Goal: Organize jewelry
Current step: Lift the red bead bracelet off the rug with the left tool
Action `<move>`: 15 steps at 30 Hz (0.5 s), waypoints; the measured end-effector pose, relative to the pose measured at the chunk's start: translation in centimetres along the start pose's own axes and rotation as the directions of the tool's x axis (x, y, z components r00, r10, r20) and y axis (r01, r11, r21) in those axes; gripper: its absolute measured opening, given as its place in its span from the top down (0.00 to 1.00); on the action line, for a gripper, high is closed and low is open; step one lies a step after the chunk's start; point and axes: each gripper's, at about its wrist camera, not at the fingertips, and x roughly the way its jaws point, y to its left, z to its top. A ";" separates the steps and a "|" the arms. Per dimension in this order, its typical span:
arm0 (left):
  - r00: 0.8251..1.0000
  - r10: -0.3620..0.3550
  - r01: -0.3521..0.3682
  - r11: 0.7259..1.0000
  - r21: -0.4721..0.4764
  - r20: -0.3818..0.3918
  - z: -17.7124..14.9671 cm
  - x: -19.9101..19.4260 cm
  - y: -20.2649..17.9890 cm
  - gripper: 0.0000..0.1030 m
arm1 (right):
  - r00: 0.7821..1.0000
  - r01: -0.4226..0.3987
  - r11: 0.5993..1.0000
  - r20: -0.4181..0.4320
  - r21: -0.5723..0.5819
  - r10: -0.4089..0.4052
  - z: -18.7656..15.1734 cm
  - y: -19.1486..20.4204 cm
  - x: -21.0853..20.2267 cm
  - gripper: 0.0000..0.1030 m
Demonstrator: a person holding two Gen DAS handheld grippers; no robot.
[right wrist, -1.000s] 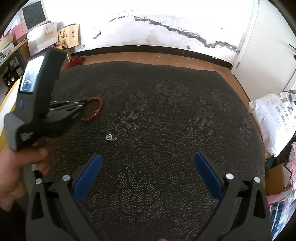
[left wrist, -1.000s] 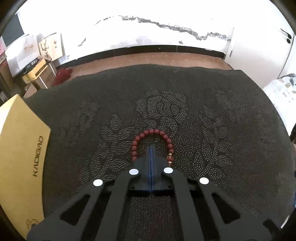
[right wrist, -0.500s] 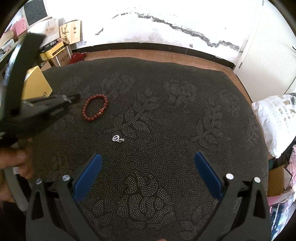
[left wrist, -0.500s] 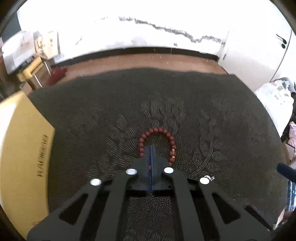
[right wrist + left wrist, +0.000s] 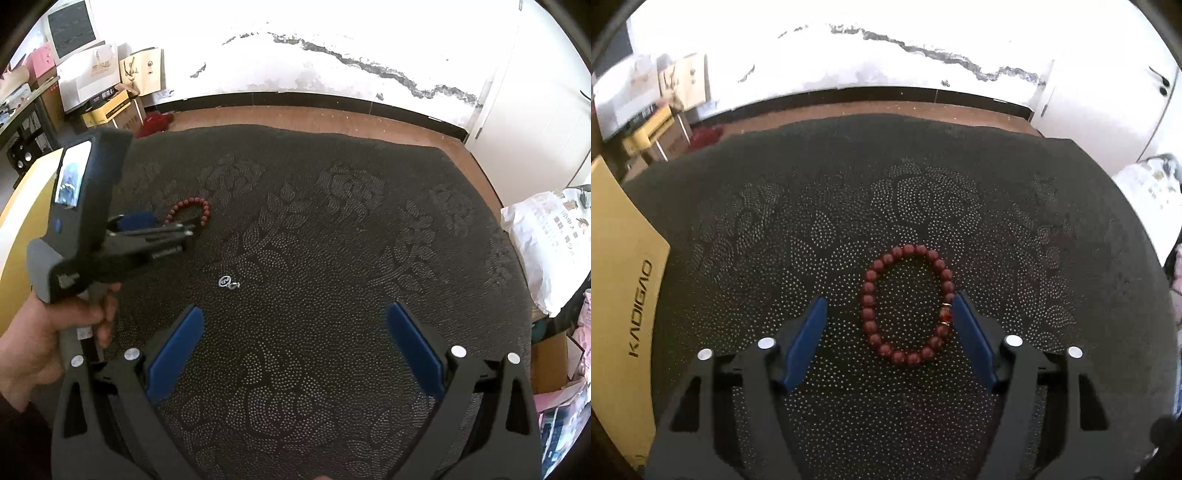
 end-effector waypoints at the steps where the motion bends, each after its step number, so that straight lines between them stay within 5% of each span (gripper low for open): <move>1: 0.999 0.046 -0.046 0.999 0.022 0.008 -0.1 0.0 -0.2 0.63 | 1.000 0.000 1.000 0.001 0.003 0.000 0.0 -0.2 -0.1 0.07; 4: 0.999 0.049 -0.050 0.998 0.025 0.007 0.2 -0.1 0.3 0.91 | 1.000 -0.001 1.000 0.006 0.010 0.001 0.0 -0.5 -0.3 0.07; 15: 0.996 0.040 -0.042 0.999 0.018 0.084 1.4 -3.8 1.0 0.92 | 1.000 -0.004 1.000 0.010 0.009 0.004 0.2 -0.8 -0.4 0.07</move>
